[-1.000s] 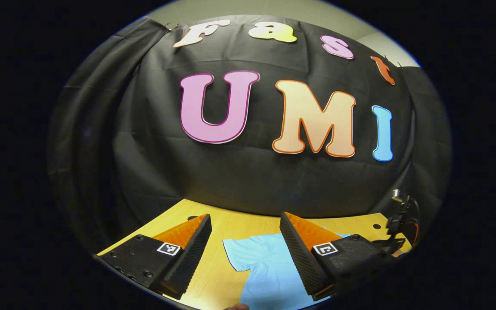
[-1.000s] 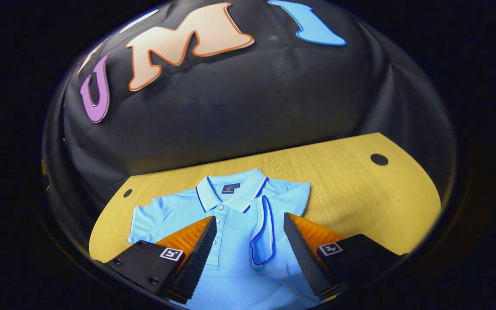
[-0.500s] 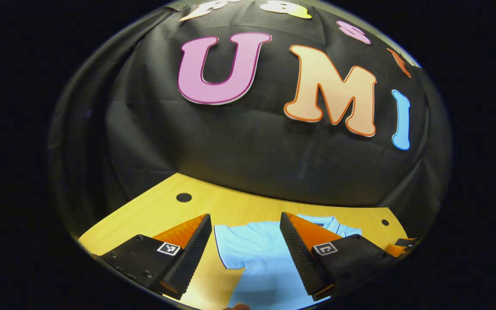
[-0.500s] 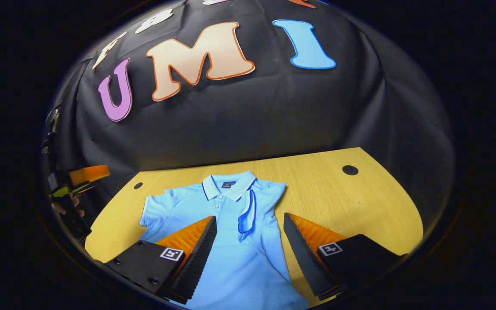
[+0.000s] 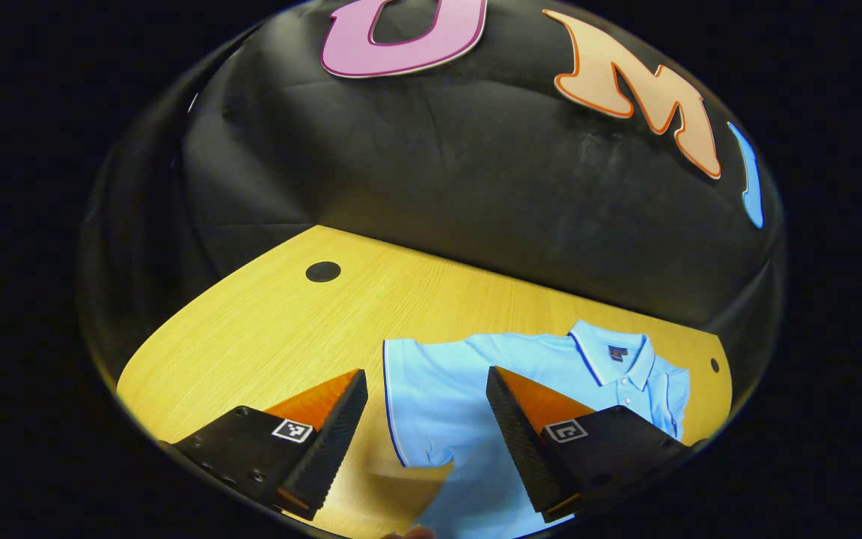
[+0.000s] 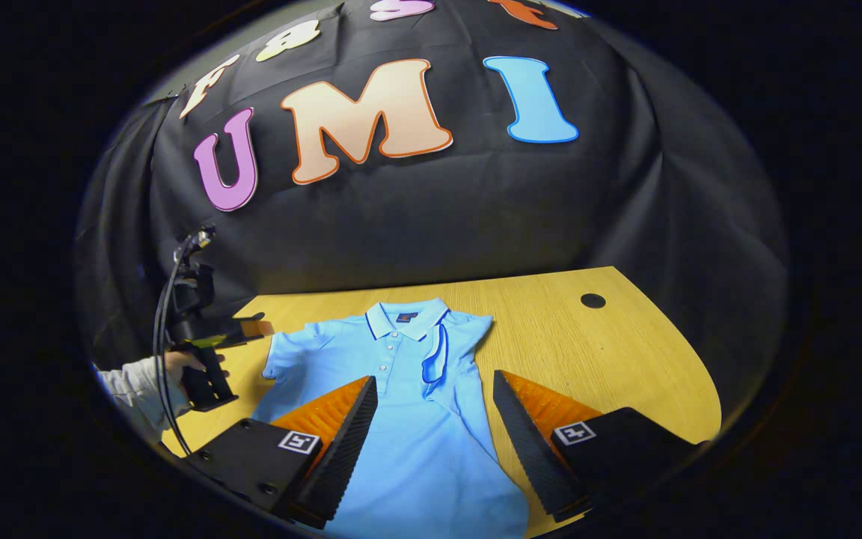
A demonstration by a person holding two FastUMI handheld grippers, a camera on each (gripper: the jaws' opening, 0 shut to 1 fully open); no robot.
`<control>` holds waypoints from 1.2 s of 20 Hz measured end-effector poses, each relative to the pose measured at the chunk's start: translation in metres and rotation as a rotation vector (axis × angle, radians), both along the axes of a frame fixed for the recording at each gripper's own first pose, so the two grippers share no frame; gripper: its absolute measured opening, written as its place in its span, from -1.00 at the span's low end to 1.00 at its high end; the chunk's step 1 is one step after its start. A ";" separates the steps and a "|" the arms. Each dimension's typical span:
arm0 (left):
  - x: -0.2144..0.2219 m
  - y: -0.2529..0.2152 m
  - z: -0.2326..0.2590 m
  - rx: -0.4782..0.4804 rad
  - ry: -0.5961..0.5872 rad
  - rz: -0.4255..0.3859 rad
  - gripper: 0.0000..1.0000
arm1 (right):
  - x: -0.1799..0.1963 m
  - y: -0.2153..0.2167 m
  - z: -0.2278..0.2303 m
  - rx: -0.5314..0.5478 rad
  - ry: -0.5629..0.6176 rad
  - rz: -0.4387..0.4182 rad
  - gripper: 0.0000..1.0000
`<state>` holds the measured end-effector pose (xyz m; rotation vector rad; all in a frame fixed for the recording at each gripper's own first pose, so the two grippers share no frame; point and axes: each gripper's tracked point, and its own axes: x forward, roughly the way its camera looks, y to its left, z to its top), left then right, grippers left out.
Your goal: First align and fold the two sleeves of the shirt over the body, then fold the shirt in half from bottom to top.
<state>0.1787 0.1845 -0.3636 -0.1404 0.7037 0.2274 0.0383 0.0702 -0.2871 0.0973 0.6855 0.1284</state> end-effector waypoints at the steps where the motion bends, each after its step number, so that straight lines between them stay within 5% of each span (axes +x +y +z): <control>1: 0.000 0.003 -0.010 0.017 0.028 0.004 0.92 | -0.002 -0.001 0.003 -0.003 -0.003 0.002 0.83; 3: 0.001 0.008 -0.029 0.035 0.076 0.017 0.91 | -0.004 -0.004 0.008 -0.011 -0.016 0.005 0.95; 6: -0.001 0.013 -0.047 0.053 0.141 0.032 0.91 | -0.008 -0.008 0.014 -0.022 -0.025 0.002 0.84; 12: 0.009 0.001 -0.051 0.052 0.138 -0.034 0.94 | -0.011 -0.016 0.019 -0.035 -0.032 -0.010 0.94; 17: 0.012 -0.015 -0.052 0.021 0.143 -0.075 -0.82 | -0.010 -0.010 0.015 -0.024 -0.024 0.000 0.84; 18: 0.010 -0.015 -0.052 0.027 0.148 -0.070 -0.98 | -0.011 -0.010 0.015 -0.023 -0.027 0.002 0.84; 24: 0.022 -0.050 -0.019 0.024 0.081 -0.121 -1.00 | -0.010 -0.024 0.026 -0.020 -0.051 -0.021 0.84</control>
